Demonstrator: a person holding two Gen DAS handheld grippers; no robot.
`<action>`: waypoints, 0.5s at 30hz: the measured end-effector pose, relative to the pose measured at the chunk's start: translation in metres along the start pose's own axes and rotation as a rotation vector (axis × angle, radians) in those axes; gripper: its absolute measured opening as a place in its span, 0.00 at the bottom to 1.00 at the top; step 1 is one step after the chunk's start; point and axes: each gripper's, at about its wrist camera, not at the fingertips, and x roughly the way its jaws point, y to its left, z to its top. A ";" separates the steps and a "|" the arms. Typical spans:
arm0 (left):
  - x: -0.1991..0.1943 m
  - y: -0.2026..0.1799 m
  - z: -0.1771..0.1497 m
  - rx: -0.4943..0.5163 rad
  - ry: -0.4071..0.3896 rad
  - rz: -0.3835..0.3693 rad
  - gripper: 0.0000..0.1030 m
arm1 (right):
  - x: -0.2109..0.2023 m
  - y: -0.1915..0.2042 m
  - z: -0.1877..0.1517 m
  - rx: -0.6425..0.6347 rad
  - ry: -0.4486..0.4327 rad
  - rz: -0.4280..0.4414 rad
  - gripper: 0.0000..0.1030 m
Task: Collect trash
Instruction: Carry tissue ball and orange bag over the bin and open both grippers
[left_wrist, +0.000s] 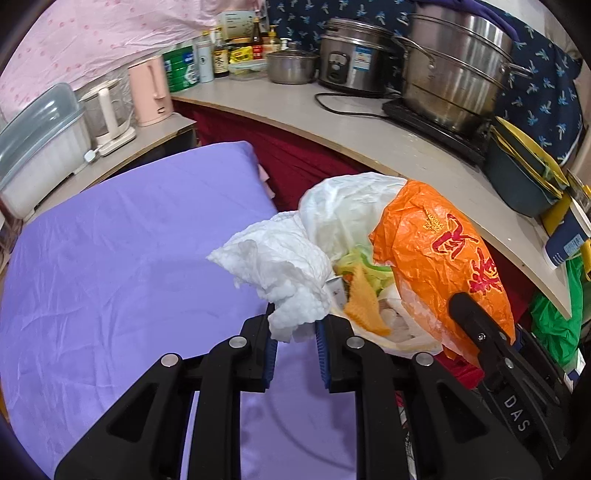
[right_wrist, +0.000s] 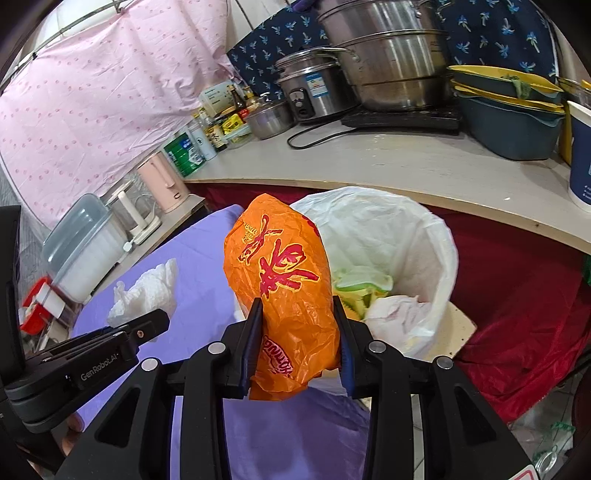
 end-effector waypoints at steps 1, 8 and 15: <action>0.001 -0.004 0.001 0.007 0.000 -0.005 0.17 | -0.001 -0.004 0.002 0.002 -0.004 -0.008 0.33; 0.013 -0.037 0.010 0.063 -0.001 -0.037 0.18 | 0.001 -0.032 0.013 0.015 -0.018 -0.055 0.33; 0.038 -0.062 0.018 0.097 0.024 -0.045 0.19 | 0.016 -0.054 0.019 0.027 -0.010 -0.093 0.33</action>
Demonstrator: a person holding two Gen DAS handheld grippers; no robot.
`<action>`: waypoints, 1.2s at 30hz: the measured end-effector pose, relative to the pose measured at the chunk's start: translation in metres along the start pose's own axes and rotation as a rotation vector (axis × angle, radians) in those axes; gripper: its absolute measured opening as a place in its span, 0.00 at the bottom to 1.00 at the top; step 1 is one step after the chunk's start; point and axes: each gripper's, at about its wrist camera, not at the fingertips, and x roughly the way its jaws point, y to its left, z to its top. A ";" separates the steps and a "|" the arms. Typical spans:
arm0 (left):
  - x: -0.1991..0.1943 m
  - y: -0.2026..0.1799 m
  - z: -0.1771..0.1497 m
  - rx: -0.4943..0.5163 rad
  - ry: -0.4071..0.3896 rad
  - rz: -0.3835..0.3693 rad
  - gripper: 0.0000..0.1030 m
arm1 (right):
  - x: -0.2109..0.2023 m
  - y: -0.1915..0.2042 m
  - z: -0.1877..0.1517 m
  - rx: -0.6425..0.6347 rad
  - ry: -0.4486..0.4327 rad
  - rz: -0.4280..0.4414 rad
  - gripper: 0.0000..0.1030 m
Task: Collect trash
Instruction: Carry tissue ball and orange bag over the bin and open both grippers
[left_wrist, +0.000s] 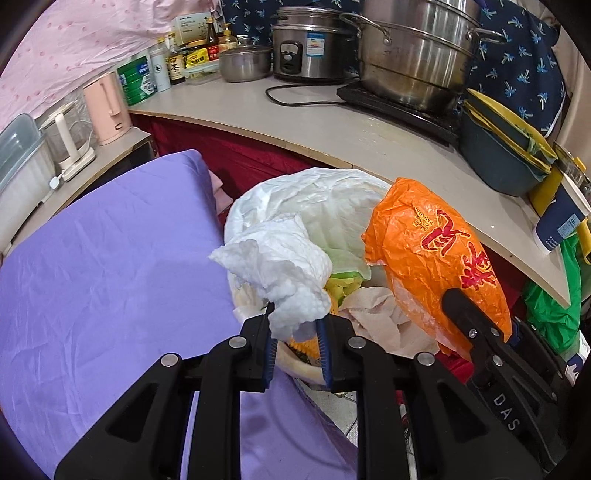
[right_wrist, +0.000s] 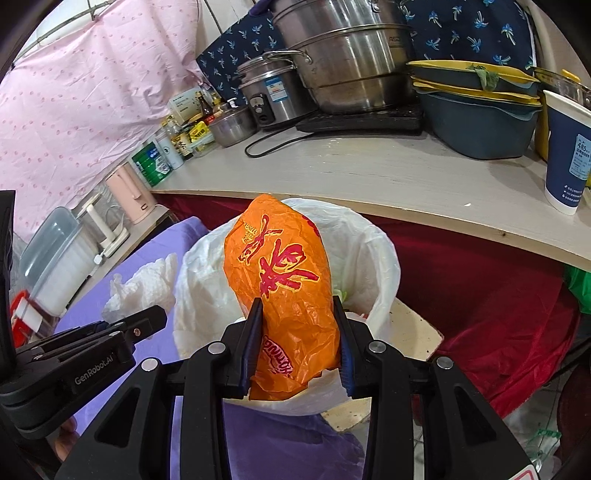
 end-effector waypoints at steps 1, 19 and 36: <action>0.003 -0.003 0.000 0.004 0.002 -0.003 0.19 | 0.002 -0.001 0.001 -0.003 0.000 -0.007 0.33; 0.038 -0.019 0.006 0.045 0.015 0.029 0.53 | 0.027 -0.009 0.009 0.005 0.006 -0.037 0.39; 0.023 0.016 0.009 -0.021 -0.010 0.075 0.68 | 0.018 0.017 0.016 -0.021 -0.025 -0.010 0.50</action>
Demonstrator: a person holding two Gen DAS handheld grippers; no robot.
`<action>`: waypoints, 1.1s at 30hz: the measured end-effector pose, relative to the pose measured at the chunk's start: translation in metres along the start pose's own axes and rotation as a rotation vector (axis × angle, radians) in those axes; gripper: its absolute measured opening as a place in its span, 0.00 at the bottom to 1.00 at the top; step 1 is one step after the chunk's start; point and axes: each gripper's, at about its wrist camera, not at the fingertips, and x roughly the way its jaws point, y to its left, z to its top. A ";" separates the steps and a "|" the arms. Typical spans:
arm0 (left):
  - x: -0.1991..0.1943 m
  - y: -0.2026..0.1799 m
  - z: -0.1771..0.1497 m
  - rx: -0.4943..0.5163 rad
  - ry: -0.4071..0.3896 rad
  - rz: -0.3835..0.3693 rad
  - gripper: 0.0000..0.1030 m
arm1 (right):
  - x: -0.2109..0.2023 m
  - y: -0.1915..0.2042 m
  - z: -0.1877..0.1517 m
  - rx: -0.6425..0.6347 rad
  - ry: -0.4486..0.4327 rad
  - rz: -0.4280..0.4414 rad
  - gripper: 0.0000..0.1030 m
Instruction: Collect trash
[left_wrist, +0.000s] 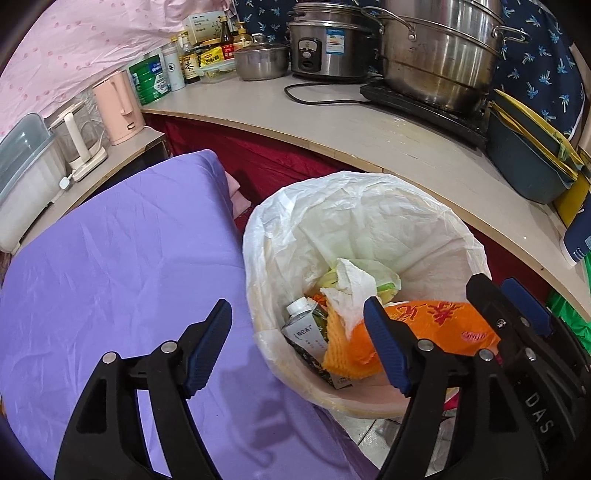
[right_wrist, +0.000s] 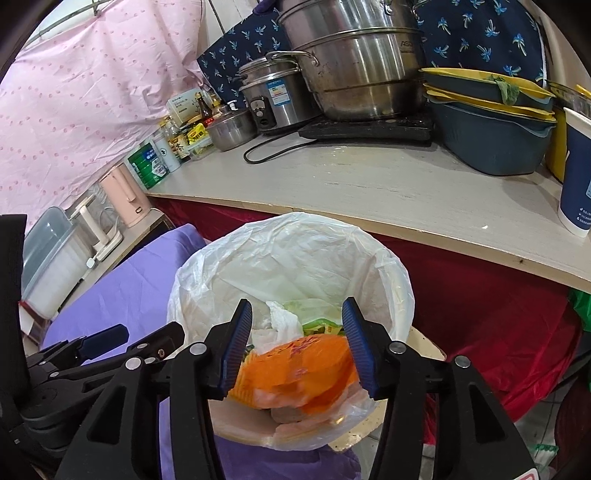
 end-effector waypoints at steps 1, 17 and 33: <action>-0.001 0.002 -0.001 -0.002 0.000 0.004 0.68 | -0.002 0.002 0.000 -0.002 -0.002 0.003 0.50; -0.036 0.029 -0.018 -0.028 -0.043 0.045 0.76 | -0.039 0.032 -0.010 -0.068 -0.019 -0.010 0.62; -0.074 0.052 -0.054 -0.065 -0.056 0.113 0.90 | -0.083 0.042 -0.035 -0.143 -0.019 -0.055 0.82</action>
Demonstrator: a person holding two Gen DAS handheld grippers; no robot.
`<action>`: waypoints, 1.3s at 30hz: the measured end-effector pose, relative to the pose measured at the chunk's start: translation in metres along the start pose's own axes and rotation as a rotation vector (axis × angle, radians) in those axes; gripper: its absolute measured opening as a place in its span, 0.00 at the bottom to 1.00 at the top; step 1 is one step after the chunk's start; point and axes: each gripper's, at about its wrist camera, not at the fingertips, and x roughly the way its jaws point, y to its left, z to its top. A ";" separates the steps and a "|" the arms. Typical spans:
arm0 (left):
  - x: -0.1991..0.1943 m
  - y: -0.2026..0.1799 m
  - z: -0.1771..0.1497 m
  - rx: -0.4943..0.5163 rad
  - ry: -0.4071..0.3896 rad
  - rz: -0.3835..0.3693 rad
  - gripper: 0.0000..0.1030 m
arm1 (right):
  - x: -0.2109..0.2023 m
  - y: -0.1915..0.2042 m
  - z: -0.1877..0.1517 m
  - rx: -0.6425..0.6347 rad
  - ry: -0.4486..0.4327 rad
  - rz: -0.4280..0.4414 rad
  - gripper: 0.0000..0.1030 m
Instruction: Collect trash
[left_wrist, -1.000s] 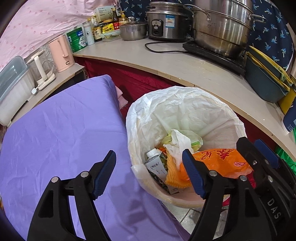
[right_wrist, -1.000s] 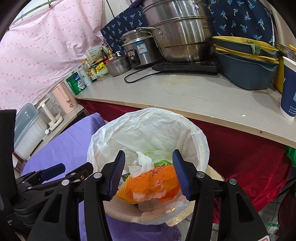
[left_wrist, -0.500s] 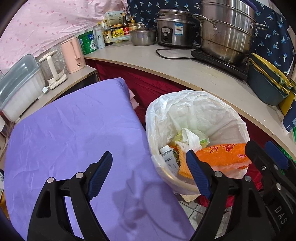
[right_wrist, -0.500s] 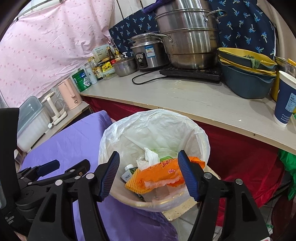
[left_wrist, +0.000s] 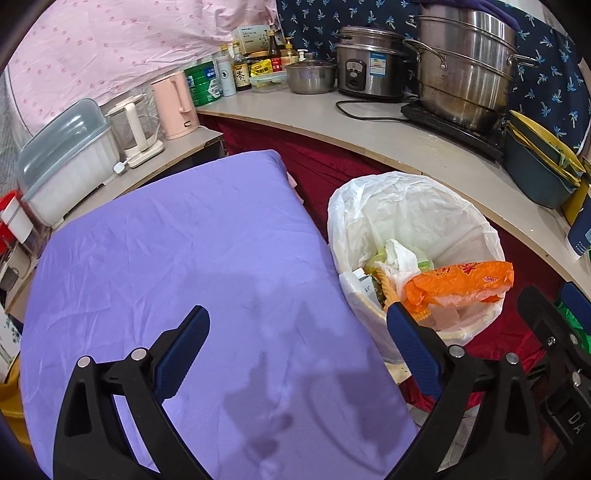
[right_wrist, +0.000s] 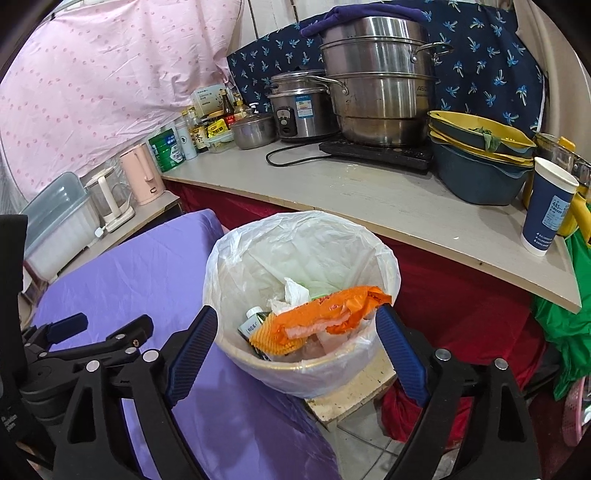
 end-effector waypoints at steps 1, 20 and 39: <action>-0.001 0.001 -0.002 -0.002 0.001 0.005 0.90 | -0.001 -0.001 -0.001 -0.002 0.007 0.000 0.82; -0.023 0.012 -0.034 -0.023 0.013 0.079 0.91 | -0.016 0.008 -0.022 -0.069 0.042 0.002 0.94; -0.022 0.012 -0.041 -0.039 0.028 0.076 0.91 | -0.015 0.014 -0.030 -0.095 0.053 -0.010 0.94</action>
